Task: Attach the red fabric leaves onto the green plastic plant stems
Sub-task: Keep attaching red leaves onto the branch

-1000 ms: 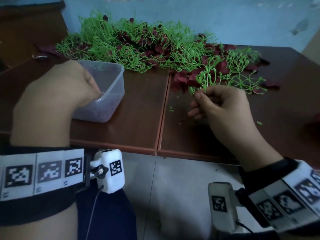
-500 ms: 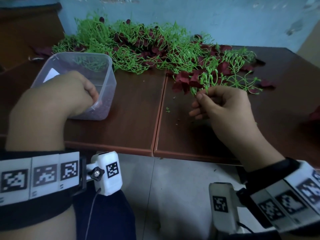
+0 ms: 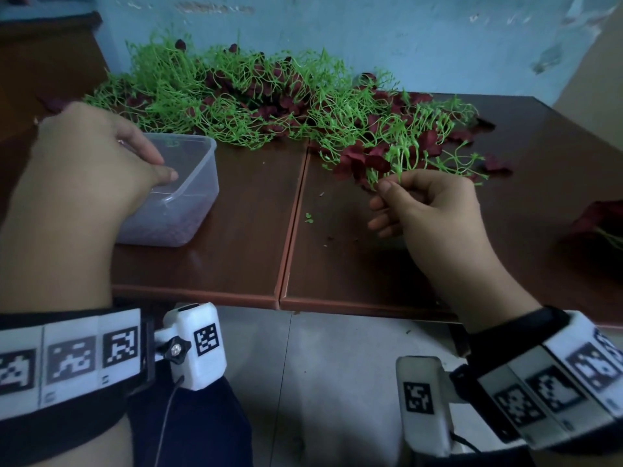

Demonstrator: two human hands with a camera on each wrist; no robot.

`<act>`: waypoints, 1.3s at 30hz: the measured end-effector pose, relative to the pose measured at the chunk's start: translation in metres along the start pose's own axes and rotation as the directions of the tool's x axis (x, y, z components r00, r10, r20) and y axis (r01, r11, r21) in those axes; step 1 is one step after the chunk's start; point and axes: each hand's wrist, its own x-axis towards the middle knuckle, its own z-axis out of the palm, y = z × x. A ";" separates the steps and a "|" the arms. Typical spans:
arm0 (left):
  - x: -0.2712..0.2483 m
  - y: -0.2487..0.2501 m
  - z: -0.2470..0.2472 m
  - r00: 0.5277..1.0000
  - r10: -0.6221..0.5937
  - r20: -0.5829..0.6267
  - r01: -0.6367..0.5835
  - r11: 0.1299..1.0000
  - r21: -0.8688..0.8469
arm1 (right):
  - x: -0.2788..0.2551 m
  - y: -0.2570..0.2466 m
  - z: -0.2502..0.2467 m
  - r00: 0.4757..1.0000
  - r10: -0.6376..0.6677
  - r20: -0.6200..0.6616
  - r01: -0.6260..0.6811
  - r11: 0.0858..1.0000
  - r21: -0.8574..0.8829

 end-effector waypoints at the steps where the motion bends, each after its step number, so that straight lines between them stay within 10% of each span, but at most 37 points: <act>1: -0.002 0.001 -0.001 1.000 0.015 0.011 -0.015 1.000 -0.002 | 0.000 0.000 0.000 1.000 -0.003 0.012 0.003 1.000 0.003; 39: -0.003 0.014 0.012 0.981 0.001 0.196 -0.054 0.963 0.265 | -0.001 0.007 0.007 0.989 0.030 0.145 -0.026 0.999 -0.028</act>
